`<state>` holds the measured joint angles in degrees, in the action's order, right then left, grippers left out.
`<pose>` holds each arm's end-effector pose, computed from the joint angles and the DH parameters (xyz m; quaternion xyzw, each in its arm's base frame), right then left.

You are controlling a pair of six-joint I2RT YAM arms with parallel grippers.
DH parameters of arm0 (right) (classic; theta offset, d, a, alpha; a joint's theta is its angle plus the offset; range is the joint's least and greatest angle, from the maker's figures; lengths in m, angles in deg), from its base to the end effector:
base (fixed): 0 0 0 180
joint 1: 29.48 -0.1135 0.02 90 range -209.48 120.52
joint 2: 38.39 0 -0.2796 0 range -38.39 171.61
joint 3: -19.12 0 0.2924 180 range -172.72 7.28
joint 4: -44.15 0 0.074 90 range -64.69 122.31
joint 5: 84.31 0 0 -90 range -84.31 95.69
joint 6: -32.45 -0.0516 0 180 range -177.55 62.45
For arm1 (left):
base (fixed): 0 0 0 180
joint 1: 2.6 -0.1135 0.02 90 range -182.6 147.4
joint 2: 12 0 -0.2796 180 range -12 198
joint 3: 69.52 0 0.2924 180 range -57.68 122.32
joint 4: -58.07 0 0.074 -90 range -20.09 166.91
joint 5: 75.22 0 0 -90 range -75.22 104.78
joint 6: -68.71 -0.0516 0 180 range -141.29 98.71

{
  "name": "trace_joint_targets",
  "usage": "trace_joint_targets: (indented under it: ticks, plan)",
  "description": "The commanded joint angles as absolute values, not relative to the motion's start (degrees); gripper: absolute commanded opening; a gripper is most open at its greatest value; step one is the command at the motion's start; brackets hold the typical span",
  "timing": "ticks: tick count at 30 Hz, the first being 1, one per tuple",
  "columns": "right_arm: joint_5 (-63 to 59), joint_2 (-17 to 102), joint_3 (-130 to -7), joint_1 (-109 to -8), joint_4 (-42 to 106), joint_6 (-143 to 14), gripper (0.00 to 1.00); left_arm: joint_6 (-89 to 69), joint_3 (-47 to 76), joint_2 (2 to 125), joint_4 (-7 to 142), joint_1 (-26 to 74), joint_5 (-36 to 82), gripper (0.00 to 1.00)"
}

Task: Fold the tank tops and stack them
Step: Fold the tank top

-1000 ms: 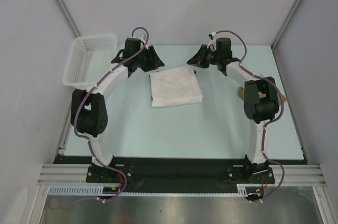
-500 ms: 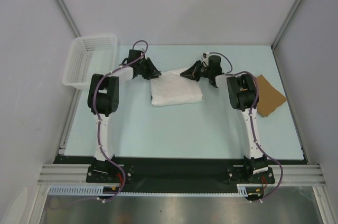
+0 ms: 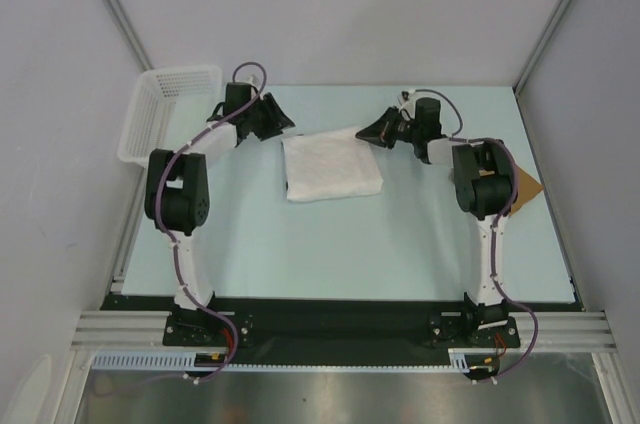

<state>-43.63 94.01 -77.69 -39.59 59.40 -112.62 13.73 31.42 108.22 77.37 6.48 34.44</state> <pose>0.5319 0.1346 0.1124 0.0650 0.7804 0.5681 0.2529 0.5232 -0.1012 0.1821 -0.1271 0.8817 -0.3030 0.3384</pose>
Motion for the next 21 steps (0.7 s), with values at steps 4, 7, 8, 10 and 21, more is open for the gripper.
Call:
trace_joint_targets:
  ticks: [4, 7, 8, 10, 21]
  plan:
    - [-54.25, 78.34, -72.18, -44.84, 55.63, -102.48, 0.09, 10.53, 22.32, 90.77, 75.89, 7.94, 35.16, 0.54]
    - [-54.17, 76.14, -71.82, -49.06, 44.2, -94.48, 0.09, 10.44, 17.92, 87.23, 75.53, 9.43, 35.52, 0.54]
    - [-54.6, 76.13, -71.56, -50.04, 41.74, -93.33, 0.08, 10.35, 16.52, 85.66, 75.53, 9.96, 36.39, 0.54]
    - [-57.14, 77.1, -68.5, -51.71, 46.43, -96.9, 0.08, 10.35, 15.54, 84.77, 75.45, 11.01, 37.62, 0.54]
    - [-59.09, 92.47, -66.46, -51.37, 57.01, -104.83, 0.04, 13.33, 9.13, 85.2, 68.35, 13.66, 46.15, 0.54]
